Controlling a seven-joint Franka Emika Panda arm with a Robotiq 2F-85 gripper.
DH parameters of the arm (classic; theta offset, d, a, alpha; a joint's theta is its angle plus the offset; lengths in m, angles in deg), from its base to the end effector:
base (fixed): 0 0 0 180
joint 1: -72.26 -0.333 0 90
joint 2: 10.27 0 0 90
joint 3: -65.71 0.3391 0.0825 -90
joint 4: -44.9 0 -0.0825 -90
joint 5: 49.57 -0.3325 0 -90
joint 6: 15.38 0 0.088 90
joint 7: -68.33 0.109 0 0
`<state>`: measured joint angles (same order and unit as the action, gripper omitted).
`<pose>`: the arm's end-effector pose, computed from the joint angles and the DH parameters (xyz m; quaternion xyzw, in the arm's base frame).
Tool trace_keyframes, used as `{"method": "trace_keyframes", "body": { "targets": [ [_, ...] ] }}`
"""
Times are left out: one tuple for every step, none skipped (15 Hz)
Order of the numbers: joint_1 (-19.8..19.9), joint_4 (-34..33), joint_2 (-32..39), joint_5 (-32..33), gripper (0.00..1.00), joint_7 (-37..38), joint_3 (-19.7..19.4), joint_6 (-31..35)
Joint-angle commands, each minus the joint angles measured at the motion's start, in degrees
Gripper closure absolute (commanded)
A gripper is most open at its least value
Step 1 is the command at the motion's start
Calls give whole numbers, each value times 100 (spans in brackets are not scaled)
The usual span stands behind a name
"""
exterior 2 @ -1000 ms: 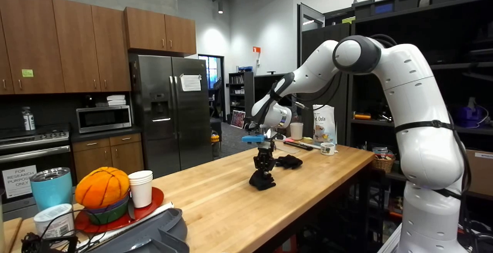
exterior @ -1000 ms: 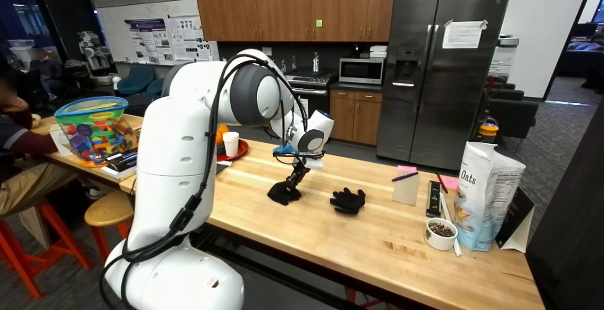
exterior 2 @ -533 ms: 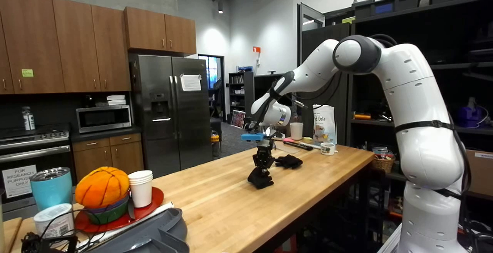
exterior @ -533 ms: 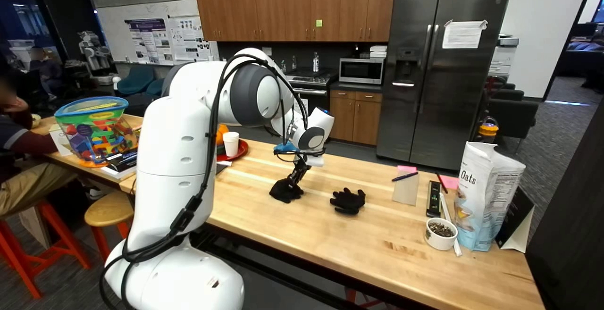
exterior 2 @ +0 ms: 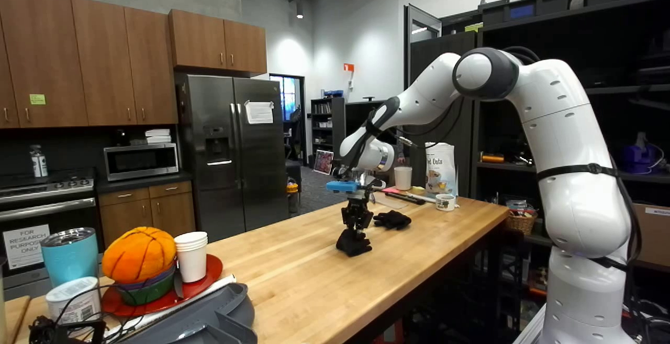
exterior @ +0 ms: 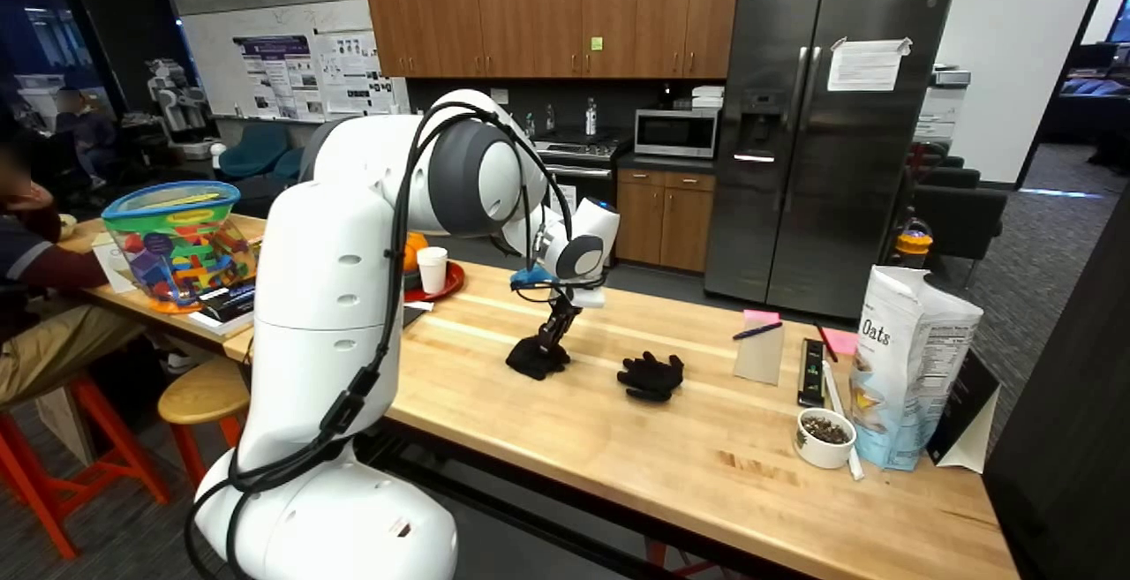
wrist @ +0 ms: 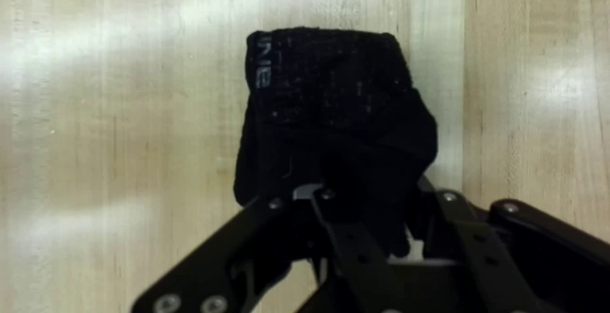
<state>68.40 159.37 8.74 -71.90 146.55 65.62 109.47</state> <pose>0.5570 0.0517 0.3390 -0.7051 0.6892 0.1540 0.0647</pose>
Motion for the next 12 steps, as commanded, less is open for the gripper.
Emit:
{"method": "trace_keyframes", "body": {
  "targets": [
    [-75,107,-171,196,32,189,-31,94],
    [-84,118,-180,235,26,202,-36,121],
    [-95,125,-188,250,20,222,-30,135],
    [-99,136,-196,270,12,230,-32,152],
    [-112,153,-212,280,6,253,-26,173],
    [-114,175,-234,301,0,252,-23,183],
    [-122,187,-248,315,0,260,-21,199],
    [-129,190,-259,321,0,265,-17,198],
    [-130,194,-268,325,0,264,-17,190],
    [-139,193,-272,324,0,269,-13,195],
    [-144,205,-286,329,0,266,-13,201],
    [-149,209,-292,329,0,268,-11,203]
  ]
}}
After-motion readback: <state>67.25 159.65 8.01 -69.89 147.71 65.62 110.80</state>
